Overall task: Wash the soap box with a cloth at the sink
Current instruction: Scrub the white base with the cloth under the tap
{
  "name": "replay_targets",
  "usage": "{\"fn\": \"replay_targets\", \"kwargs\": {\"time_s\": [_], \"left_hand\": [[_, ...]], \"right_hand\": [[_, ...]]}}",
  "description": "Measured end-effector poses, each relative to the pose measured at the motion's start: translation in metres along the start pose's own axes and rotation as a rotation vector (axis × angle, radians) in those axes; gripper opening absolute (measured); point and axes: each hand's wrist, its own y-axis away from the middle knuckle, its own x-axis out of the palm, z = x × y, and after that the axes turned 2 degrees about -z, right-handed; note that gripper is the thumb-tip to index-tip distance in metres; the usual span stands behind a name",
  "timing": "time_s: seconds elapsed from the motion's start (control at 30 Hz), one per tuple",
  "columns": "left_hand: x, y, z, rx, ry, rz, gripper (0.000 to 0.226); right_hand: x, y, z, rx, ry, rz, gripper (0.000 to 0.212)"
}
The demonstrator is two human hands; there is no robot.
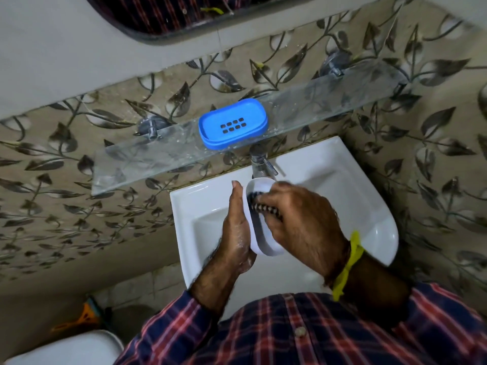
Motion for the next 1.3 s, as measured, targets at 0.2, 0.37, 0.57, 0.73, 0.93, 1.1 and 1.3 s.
{"fn": "replay_targets", "kwargs": {"time_s": [0.2,0.37,0.57,0.73,0.93,1.1,1.3], "left_hand": [[-0.007,0.000,-0.004,0.006,0.043,-0.010,0.065],[0.004,0.005,-0.005,-0.006,-0.009,-0.031,0.075],[0.004,0.005,-0.018,0.052,-0.025,-0.053,0.061],[0.005,0.005,-0.025,0.062,0.016,-0.078,0.058],[0.019,0.010,-0.022,0.023,0.030,-0.017,0.062],[0.019,0.010,-0.029,0.045,0.000,-0.034,0.071],[0.026,0.014,-0.027,0.074,0.002,-0.008,0.077]], "right_hand": [[-0.004,0.009,0.002,-0.125,0.018,0.207,0.026],[-0.008,0.000,-0.001,-0.076,-0.007,0.003,0.023],[-0.003,0.013,0.001,-0.086,-0.056,0.143,0.026],[0.002,0.012,0.003,-0.190,0.019,0.128,0.029],[0.001,0.010,-0.003,-0.049,0.169,0.127,0.027],[0.010,0.015,0.005,-0.045,0.184,0.101,0.025],[0.006,0.001,0.006,0.115,0.150,-0.100,0.016]]}}
